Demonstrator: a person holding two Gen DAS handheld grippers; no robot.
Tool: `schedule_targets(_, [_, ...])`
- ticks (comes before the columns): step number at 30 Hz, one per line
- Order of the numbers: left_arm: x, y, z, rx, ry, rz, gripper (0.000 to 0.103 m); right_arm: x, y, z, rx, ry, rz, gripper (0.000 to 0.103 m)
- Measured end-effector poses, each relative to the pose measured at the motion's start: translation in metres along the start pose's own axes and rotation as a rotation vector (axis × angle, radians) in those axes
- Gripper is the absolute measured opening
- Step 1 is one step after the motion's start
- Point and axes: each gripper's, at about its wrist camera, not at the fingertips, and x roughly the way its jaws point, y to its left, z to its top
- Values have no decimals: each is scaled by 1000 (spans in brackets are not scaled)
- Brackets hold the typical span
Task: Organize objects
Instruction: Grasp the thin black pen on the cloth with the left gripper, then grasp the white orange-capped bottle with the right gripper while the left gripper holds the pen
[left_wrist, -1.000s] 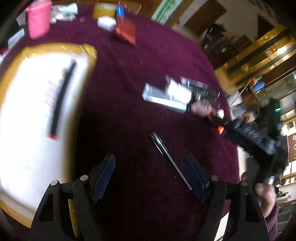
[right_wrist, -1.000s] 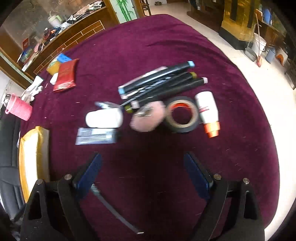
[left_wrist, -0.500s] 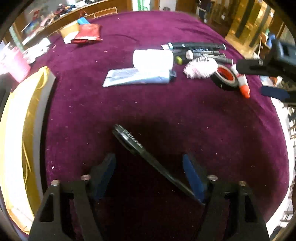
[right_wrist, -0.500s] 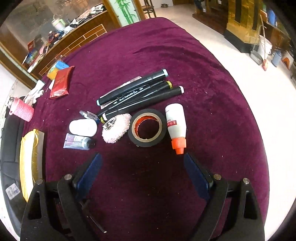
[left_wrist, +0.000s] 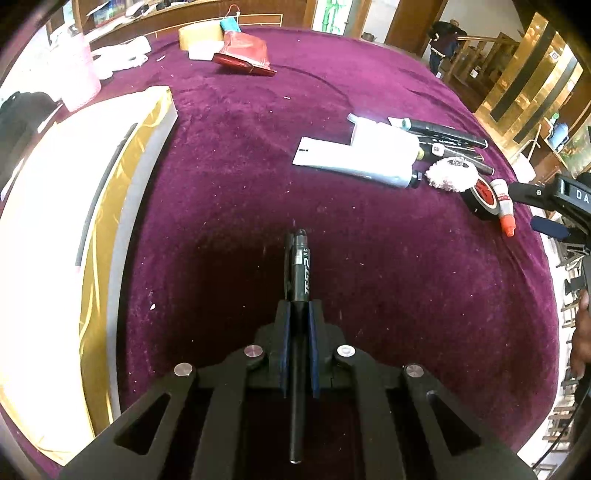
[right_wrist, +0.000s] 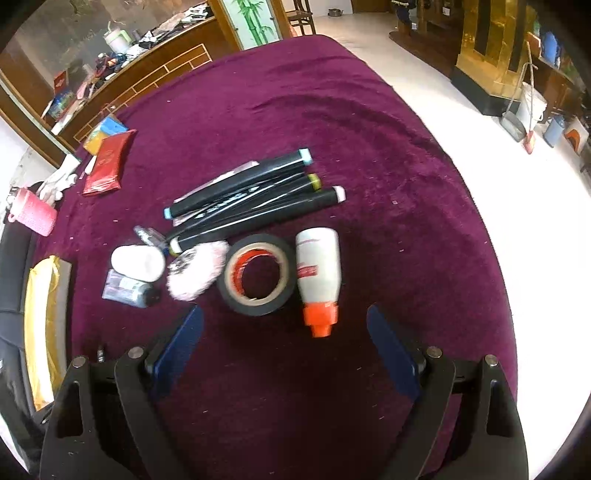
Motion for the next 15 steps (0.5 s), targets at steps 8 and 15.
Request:
schedule_targets(8, [6, -34, -6, 153, -15, 8, 64, -2, 5, 14, -98, -49, -64, 91])
schedule_targets(15, [-3, 2, -3, 27, -14, -61, 6, -6, 9, 20, -184, -59, -85, 91])
